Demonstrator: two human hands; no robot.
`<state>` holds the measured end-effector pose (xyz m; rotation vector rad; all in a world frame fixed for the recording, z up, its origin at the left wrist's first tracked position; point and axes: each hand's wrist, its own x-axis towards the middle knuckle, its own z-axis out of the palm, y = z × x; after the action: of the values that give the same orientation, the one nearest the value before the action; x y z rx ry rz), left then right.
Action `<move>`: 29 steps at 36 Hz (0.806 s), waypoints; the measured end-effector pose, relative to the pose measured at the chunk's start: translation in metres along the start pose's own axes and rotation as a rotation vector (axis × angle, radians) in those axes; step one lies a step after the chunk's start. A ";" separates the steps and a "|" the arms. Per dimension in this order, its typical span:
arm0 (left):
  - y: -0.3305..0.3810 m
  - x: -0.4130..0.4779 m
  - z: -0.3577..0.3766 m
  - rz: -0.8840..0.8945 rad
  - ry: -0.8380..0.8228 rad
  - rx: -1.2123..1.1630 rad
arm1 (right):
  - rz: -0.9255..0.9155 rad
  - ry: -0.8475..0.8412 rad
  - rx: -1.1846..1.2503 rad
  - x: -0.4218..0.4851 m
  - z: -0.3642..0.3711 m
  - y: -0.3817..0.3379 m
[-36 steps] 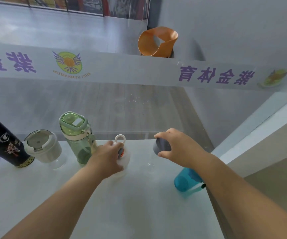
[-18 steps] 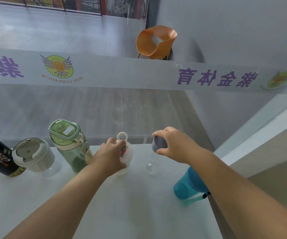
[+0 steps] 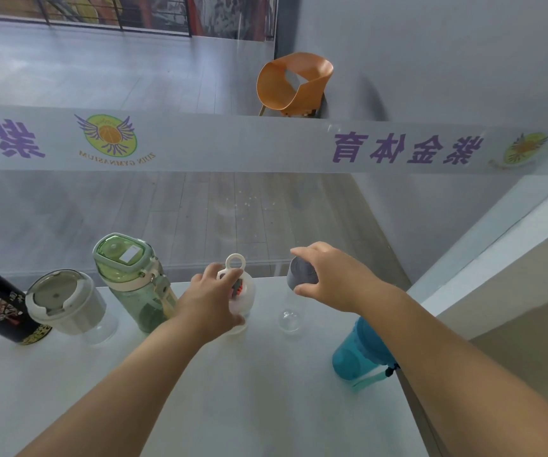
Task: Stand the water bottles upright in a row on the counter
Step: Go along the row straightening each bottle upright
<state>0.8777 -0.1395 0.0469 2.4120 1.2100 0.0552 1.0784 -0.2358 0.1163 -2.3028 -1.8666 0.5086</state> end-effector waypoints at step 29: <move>0.045 -0.051 -0.001 0.099 -0.056 0.138 | 0.190 -0.066 -0.039 -0.115 0.010 0.057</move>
<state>0.8797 -0.2021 0.0738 2.5743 1.1018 -0.0673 1.1072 -0.3609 0.1094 -2.5339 -1.7078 0.5822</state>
